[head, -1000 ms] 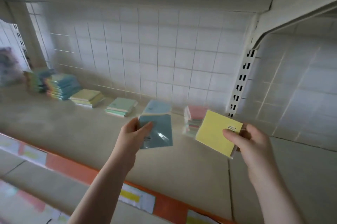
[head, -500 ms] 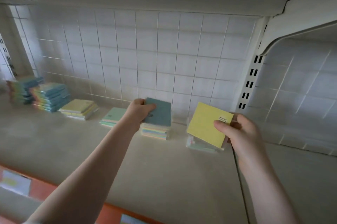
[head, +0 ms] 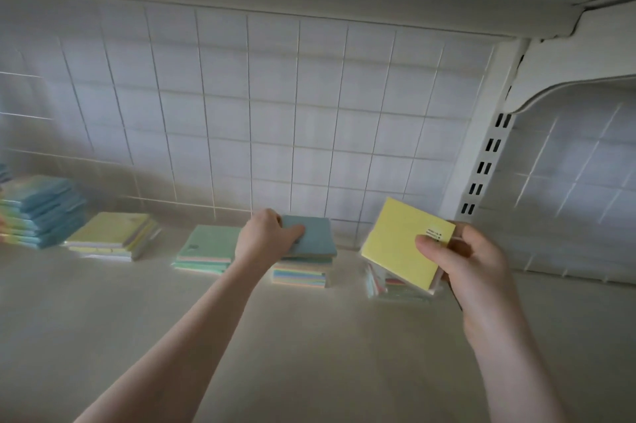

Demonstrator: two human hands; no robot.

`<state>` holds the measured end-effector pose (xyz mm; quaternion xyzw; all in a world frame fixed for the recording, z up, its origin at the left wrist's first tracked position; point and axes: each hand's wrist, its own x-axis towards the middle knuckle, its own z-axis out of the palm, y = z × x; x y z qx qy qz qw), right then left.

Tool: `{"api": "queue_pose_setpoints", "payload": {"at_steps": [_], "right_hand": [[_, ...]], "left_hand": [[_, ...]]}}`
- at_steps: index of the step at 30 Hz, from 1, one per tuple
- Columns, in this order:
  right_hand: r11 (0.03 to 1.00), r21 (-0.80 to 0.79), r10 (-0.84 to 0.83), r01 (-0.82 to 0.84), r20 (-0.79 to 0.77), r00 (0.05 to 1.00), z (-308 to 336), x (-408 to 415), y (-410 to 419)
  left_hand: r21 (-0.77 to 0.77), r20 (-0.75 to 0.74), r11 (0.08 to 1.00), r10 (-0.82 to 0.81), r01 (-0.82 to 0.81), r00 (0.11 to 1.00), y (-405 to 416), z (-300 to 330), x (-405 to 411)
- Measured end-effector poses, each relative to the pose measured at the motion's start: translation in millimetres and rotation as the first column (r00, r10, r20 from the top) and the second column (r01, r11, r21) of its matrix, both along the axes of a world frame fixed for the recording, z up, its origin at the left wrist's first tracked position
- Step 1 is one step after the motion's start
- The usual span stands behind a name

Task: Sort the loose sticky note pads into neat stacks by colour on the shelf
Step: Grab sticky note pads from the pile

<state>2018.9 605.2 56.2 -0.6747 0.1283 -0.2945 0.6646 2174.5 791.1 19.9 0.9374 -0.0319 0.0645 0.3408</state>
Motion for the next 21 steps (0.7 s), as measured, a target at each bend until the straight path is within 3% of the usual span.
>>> {"api": "queue_pose_setpoints", "payload": {"at_steps": [6,9,14,21], "right_hand": [[0.999,-0.037,-0.032,0.031,-0.017,0.999,-0.5,3.4,19.9],[0.997,-0.057,-0.049,0.048,-0.022,0.999,1.1,5.6,26.5],[0.998,-0.054,-0.018,0.016,-0.035,0.999,3.6,23.8,49.8],[0.989,-0.030,0.143,-0.145,-0.076,0.987,-1.0,78.2,123.0]], "left_hand": [[0.117,0.027,0.989,-0.096,0.093,0.995,11.3,-5.9,-1.1],[0.092,0.125,0.992,-0.103,0.092,0.987,26.9,-2.1,-3.7],[0.048,0.323,0.999,-0.028,0.013,0.946,87.4,12.3,-14.8],[0.126,0.369,0.983,0.081,-0.136,0.926,189.0,0.0,-44.9]]}}
